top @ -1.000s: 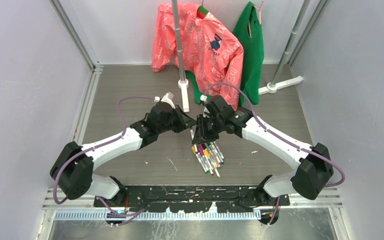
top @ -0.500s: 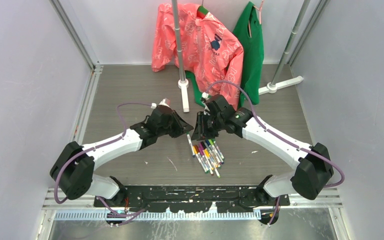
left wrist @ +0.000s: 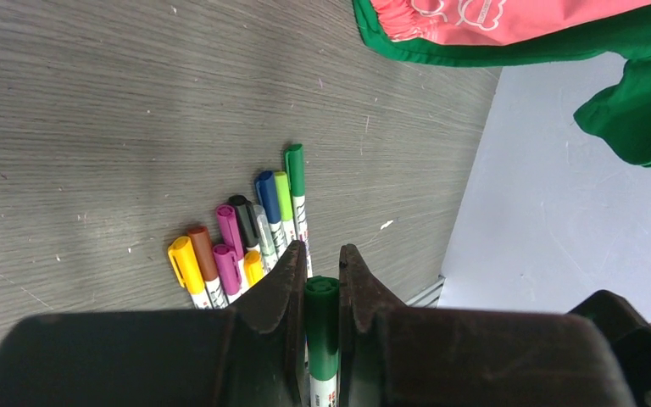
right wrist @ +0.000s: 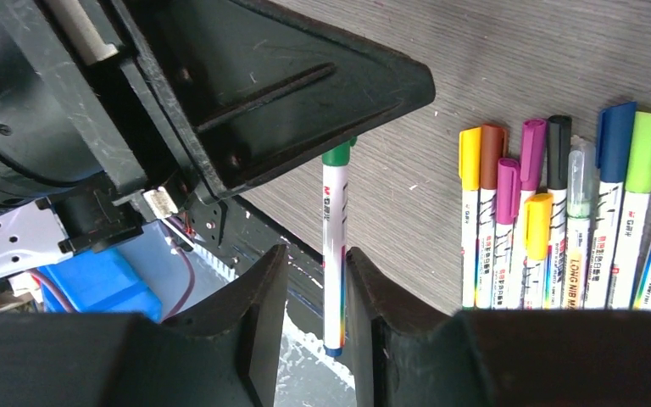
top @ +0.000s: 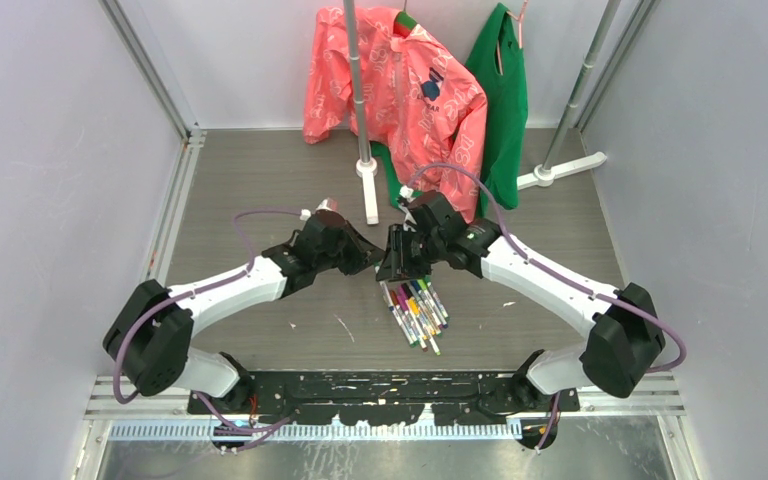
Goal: Open the pen caps
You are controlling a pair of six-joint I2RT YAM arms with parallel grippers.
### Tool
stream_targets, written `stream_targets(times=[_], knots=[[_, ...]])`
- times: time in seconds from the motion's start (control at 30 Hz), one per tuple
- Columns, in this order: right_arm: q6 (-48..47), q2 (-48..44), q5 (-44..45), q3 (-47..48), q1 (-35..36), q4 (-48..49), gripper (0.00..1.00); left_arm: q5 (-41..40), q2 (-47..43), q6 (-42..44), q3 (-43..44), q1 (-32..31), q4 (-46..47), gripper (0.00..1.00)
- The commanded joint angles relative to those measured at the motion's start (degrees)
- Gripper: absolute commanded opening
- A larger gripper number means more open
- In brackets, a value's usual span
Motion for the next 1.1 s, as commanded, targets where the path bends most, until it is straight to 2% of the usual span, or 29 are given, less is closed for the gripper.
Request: stream_targets(times=[0.0, 0.4, 0.53, 0.6, 0.63, 1.07], knots=[[0.7, 1.16, -1.3, -0.52, 0.88, 3.34, 0.37, 0.01, 0.39, -1.48, 1.9, 0.54, 3.17, 0.0], [0.05, 3.08, -1.18, -1.22, 0.98, 3.9, 0.35, 1.45, 0.44, -1.63, 2.83, 1.63, 3.1, 0.0], [0.06, 3.47, -1.29, -1.85, 0.95, 3.9, 0.23, 1.95, 0.81, -1.83, 2.81, 2.09, 3.73, 0.0], [-0.01, 3.61, -1.35, -2.09, 0.91, 3.73, 0.05, 2.06, 1.26, -2.06, 2.85, 2.33, 4.16, 0.0], [-0.1, 3.61, -1.39, -2.19, 0.92, 3.6, 0.02, 2.11, 1.53, -2.34, 2.92, 2.48, 4.39, 0.0], [-0.53, -1.07, -1.19, -9.8, 0.93, 4.47, 0.01, 5.18, 5.76, -3.77, 4.62, 8.54, 9.27, 0.0]])
